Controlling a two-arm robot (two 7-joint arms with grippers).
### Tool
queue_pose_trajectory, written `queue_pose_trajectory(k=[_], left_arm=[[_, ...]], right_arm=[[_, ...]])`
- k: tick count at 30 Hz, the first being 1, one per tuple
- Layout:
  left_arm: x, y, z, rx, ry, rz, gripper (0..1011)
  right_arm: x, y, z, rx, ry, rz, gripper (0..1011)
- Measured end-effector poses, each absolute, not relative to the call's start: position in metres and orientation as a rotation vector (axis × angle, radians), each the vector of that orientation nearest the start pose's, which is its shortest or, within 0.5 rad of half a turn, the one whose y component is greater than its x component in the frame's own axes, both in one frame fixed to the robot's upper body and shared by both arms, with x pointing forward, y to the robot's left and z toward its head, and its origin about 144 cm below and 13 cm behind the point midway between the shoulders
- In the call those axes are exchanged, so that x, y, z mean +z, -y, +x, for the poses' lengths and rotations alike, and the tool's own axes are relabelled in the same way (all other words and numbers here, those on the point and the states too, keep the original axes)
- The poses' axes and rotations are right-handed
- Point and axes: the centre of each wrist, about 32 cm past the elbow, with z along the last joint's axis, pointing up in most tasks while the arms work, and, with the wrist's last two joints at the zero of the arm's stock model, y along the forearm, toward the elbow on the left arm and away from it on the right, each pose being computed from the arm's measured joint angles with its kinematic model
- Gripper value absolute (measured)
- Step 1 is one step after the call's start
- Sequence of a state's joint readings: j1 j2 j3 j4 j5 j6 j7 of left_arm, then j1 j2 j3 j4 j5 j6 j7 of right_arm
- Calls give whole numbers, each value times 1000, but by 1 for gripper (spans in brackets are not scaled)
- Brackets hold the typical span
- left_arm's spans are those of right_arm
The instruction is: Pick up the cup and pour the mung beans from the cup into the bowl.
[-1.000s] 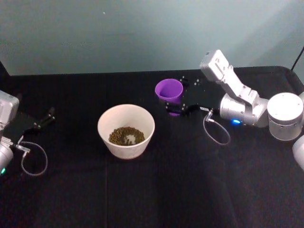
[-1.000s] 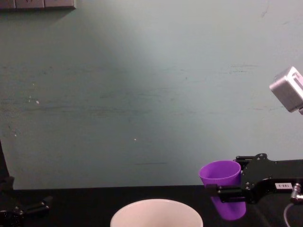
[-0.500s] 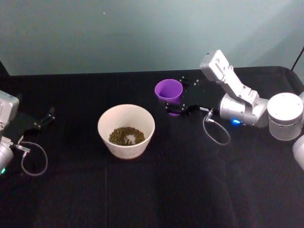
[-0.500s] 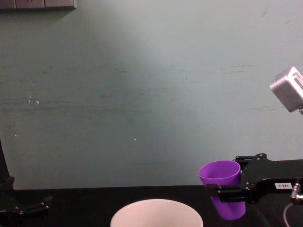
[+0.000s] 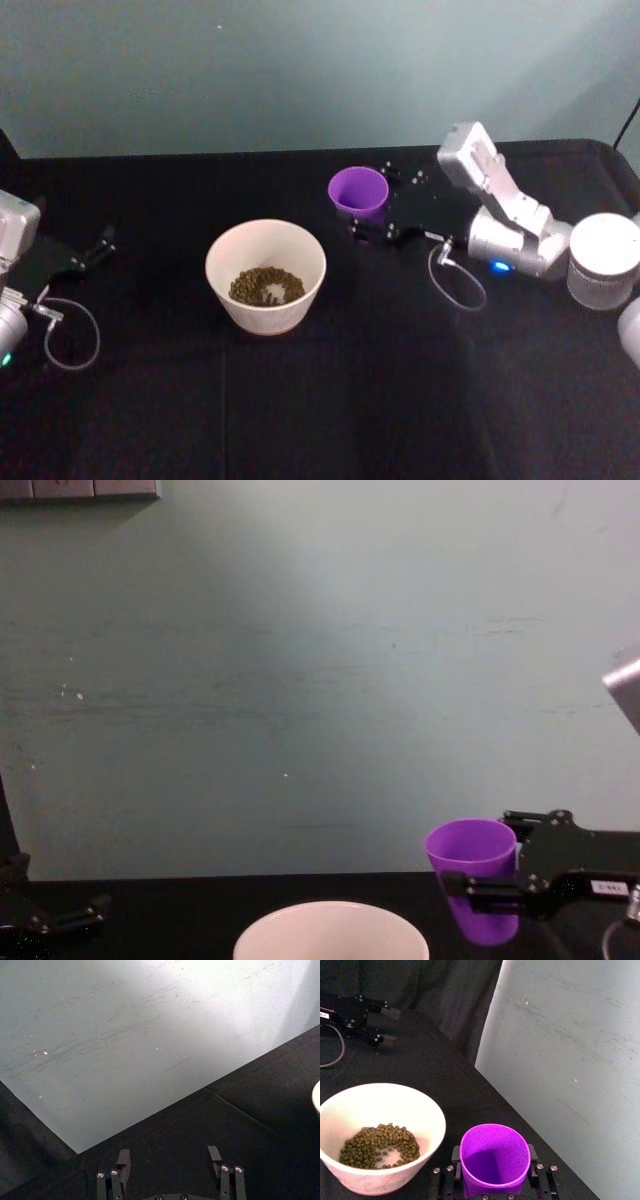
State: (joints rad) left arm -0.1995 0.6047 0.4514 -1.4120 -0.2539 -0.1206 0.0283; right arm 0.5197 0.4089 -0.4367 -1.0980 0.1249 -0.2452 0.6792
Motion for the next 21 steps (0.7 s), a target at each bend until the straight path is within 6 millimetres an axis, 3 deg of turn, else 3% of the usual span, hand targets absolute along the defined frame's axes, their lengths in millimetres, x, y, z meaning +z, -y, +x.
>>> queue_pose_trajectory(k=[11, 21], left_arm=[[1140, -310, 489, 1248, 285, 305, 1000], [1140, -310, 489, 1248, 285, 304, 1000]], right_arm=[[1151, 315, 583, -595, 312, -181, 739], [1143, 307, 583, -605, 189, -200, 739]])
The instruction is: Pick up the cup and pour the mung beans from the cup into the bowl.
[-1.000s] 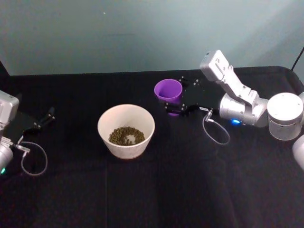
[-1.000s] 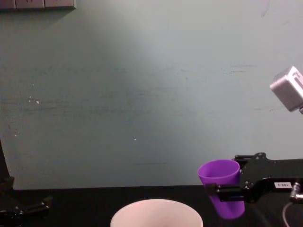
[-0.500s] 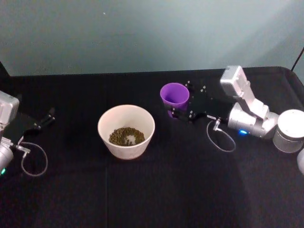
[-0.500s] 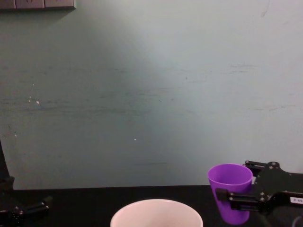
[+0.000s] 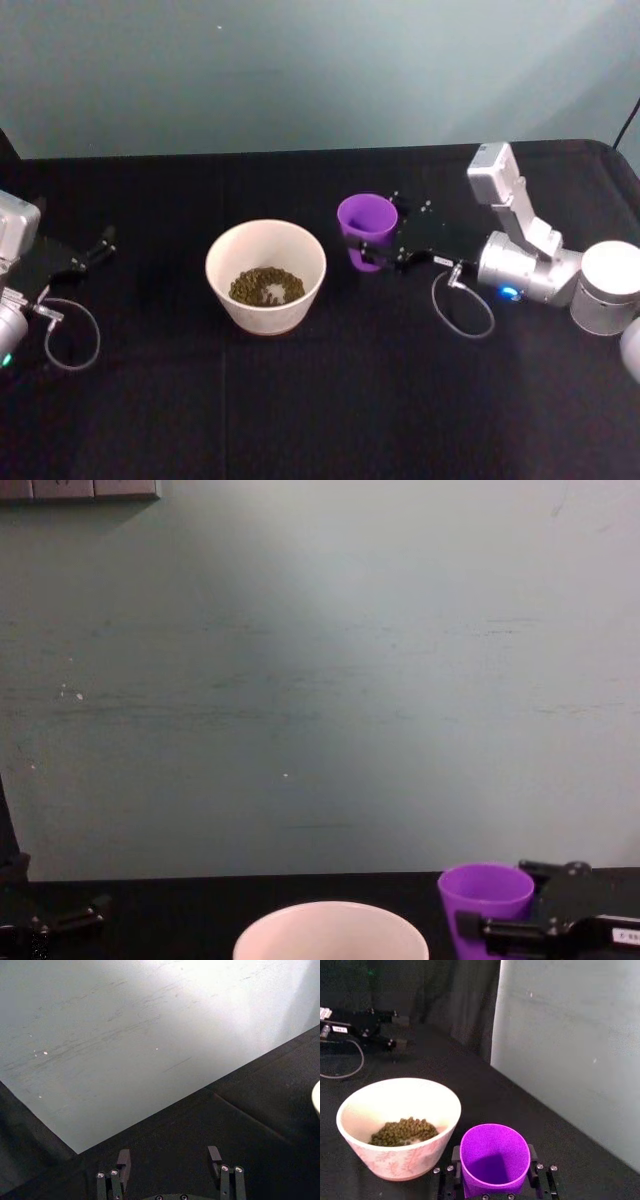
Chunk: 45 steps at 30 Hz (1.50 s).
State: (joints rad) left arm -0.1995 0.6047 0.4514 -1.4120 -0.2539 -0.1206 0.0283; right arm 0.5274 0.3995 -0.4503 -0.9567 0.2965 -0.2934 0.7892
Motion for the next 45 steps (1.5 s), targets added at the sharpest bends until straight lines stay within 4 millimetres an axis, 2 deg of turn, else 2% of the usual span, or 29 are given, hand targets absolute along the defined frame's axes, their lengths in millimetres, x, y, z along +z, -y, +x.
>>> queue_pose_trajectory(k=[10, 24, 40, 45], left_arm=[[1140, -310, 489, 1248, 285, 304, 1000], [1140, -310, 489, 1248, 285, 304, 1000], [1140, -310, 489, 1248, 285, 304, 1000], [1140, -310, 489, 1248, 285, 304, 1000]], right_arm=[[1140, 298, 581, -633, 120, -239, 739], [1129, 302, 583, -633, 52, -170, 739], [1127, 303, 583, -625, 54, -157, 739], [1127, 304, 583, -626, 53, -157, 853]])
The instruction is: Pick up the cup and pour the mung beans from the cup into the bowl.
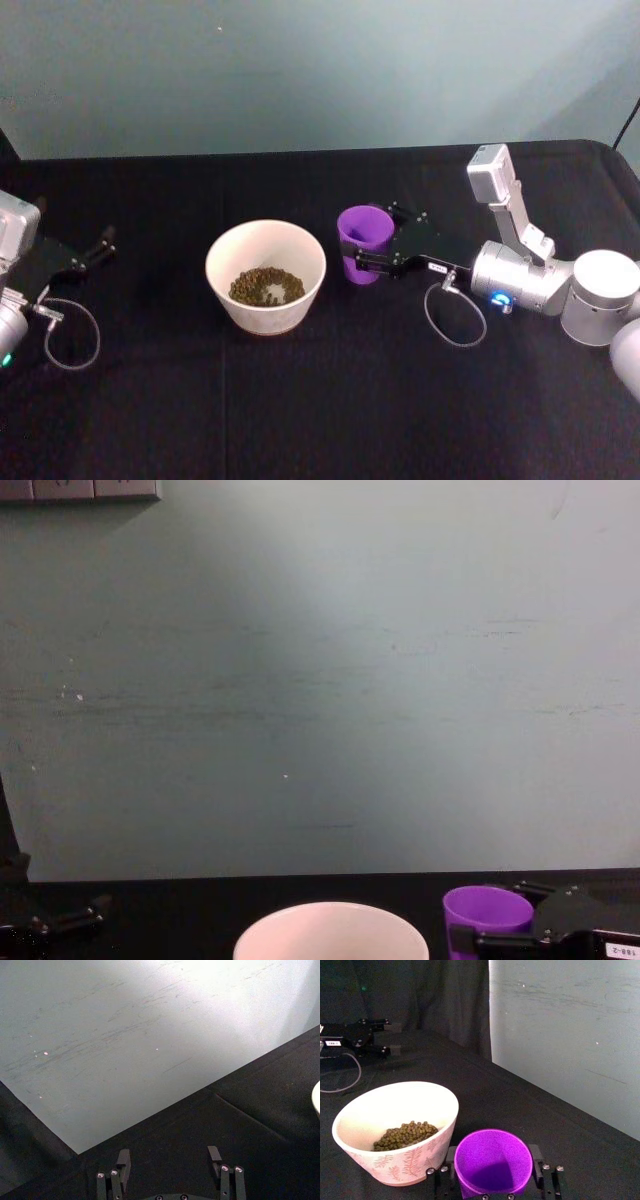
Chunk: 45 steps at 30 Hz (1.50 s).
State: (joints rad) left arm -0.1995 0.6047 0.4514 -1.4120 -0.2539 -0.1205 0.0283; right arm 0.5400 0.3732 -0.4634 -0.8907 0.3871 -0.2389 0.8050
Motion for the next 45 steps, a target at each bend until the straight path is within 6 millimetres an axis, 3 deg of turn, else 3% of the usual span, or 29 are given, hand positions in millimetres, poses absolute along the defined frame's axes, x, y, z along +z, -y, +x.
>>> queue_pose_trajectory(k=[6, 18, 29, 39, 45], left_arm=[[1140, -310, 489, 1248, 285, 304, 1000], [1140, -310, 489, 1248, 285, 304, 1000], [1140, -310, 489, 1248, 285, 304, 1000], [1140, -310, 489, 1248, 285, 304, 1000], [1140, -310, 489, 1248, 285, 304, 1000]], right_arm=[[1127, 304, 583, -626, 53, -158, 1003], [1127, 303, 582, -627, 56, -160, 1003], [1147, 305, 566, -648, 132, -133, 1003], [1175, 302, 533, -811, 145, -83, 1003], [1175, 288, 511, -996, 160, -91, 1003]])
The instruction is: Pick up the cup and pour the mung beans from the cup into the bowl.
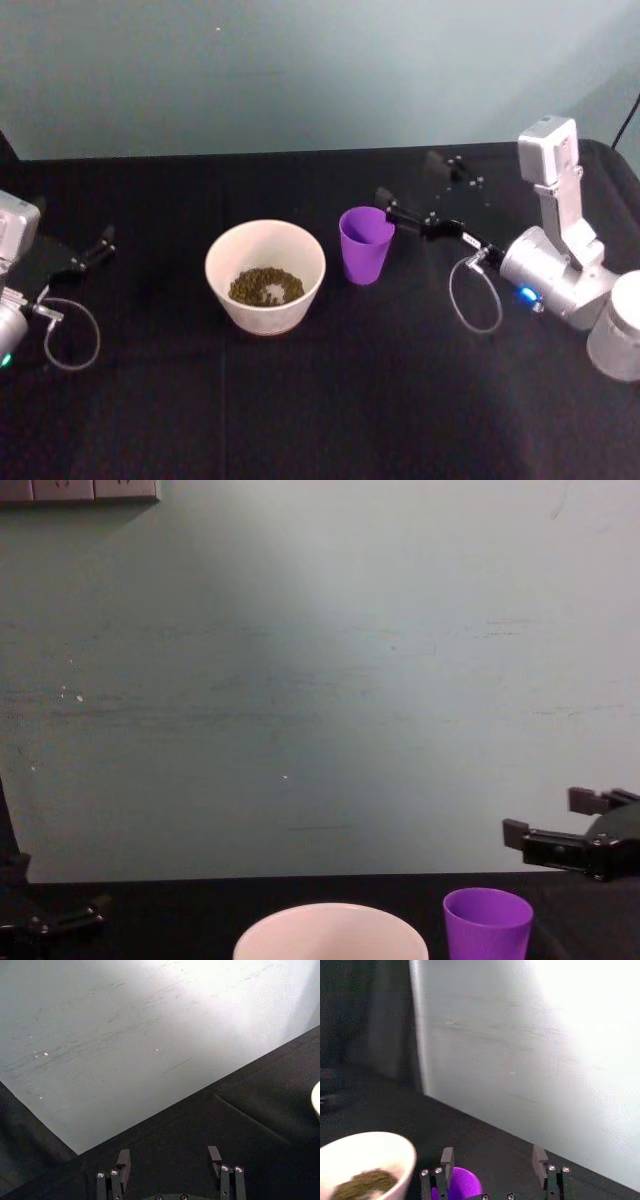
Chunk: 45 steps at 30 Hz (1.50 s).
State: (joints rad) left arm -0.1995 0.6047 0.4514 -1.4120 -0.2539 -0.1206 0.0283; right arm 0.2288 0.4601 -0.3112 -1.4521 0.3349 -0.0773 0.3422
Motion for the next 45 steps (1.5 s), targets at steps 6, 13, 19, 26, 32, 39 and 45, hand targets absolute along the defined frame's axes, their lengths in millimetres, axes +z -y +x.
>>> queue_pose_trajectory(k=[6, 13, 19, 26, 32, 39, 45], left_arm=[[1140, -310, 489, 1248, 285, 304, 1000], [1140, -310, 489, 1248, 285, 304, 1000], [1140, -310, 489, 1248, 285, 304, 1000], [1140, -310, 489, 1248, 285, 304, 1000], [1140, -310, 489, 1248, 285, 305, 1000], [1140, -310, 489, 1248, 285, 305, 1000], [1140, -310, 489, 1248, 285, 305, 1000]], right_arm=[[1167, 278, 499, -1172, 146, -100, 1003], [1152, 277, 496, -1334, 111, -94, 1003], [1144, 283, 502, -1340, 106, -104, 1003], [1143, 283, 503, -1335, 108, -103, 1003], [1144, 283, 502, -1333, 109, -102, 1003], [1145, 282, 502, -1333, 110, -101, 1003], [1145, 282, 502, -1332, 110, -101, 1003]])
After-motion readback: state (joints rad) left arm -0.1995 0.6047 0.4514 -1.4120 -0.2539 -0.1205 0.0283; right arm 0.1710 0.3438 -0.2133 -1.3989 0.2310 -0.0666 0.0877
